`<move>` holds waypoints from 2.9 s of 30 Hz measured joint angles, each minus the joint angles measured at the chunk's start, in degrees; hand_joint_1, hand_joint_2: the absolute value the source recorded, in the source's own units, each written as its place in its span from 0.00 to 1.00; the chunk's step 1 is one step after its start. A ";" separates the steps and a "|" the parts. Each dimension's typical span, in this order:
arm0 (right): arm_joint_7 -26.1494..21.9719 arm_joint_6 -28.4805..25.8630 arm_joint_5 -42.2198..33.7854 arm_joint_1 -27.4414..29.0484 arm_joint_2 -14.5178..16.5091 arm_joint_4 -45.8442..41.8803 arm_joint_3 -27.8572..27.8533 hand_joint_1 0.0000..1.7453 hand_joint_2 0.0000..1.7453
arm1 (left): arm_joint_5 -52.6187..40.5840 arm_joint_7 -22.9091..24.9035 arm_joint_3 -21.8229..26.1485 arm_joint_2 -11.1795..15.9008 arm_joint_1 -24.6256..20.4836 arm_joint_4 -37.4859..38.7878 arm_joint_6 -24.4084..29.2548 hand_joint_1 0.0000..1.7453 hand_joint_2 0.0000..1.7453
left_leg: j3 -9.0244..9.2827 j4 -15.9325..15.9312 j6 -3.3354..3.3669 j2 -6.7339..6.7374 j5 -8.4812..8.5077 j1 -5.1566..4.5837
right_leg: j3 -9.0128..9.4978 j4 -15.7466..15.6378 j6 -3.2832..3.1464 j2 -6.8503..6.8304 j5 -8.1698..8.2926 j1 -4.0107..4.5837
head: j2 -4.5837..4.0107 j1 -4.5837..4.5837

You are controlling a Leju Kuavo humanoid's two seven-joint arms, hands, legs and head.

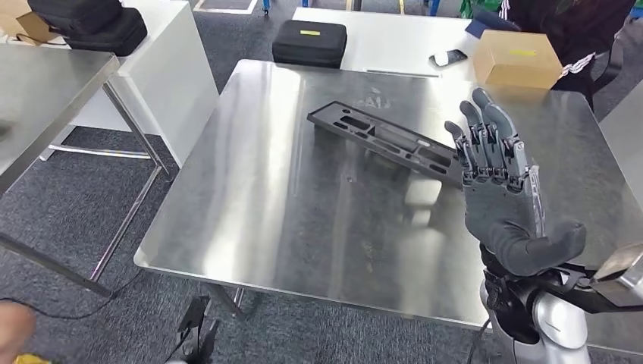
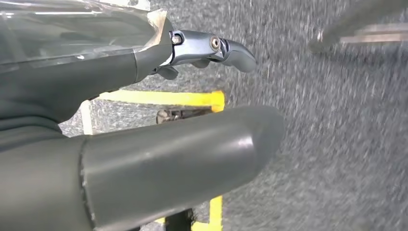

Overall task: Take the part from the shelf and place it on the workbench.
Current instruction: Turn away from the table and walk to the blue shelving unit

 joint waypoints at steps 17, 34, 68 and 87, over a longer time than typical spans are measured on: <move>-0.06 -0.94 0.21 -0.40 0.53 -0.80 1.20 0.00 0.00 | -0.09 0.63 1.38 -0.25 -0.09 -0.97 0.19 0.00 0.00 | 3.56 0.80 0.41 0.08 -3.97 -0.80 | -4.95 0.39 -2.42 -0.36 4.62 1.02 | 0.00 -1.04; 0.34 -3.19 1.42 -0.76 0.71 -0.38 2.07 0.00 0.00 | -1.61 0.91 3.06 -0.76 0.31 -1.13 0.63 0.00 0.00 | -4.70 0.35 0.61 0.45 4.27 -1.65 | 3.78 -1.77 -4.05 -0.62 -2.02 1.78 | 0.00 -0.67; 7.91 -10.99 8.77 10.19 0.74 9.16 0.40 0.00 0.00 | -4.11 2.22 6.44 -0.74 2.01 -2.58 0.20 0.00 0.00 | -8.71 7.33 -0.75 0.18 -1.73 -0.95 | 3.27 -2.68 -6.10 -1.10 -0.64 1.97 | 0.00 -1.31; 27.02 -20.43 36.20 12.08 5.37 91.41 -8.14 0.00 0.00 | -12.79 6.14 11.82 -0.44 3.10 -5.45 -1.26 0.00 0.00 | -4.42 0.70 1.70 0.25 3.45 -0.32 | -6.42 16.55 -1.98 -0.74 -5.62 1.09 | 0.00 -0.57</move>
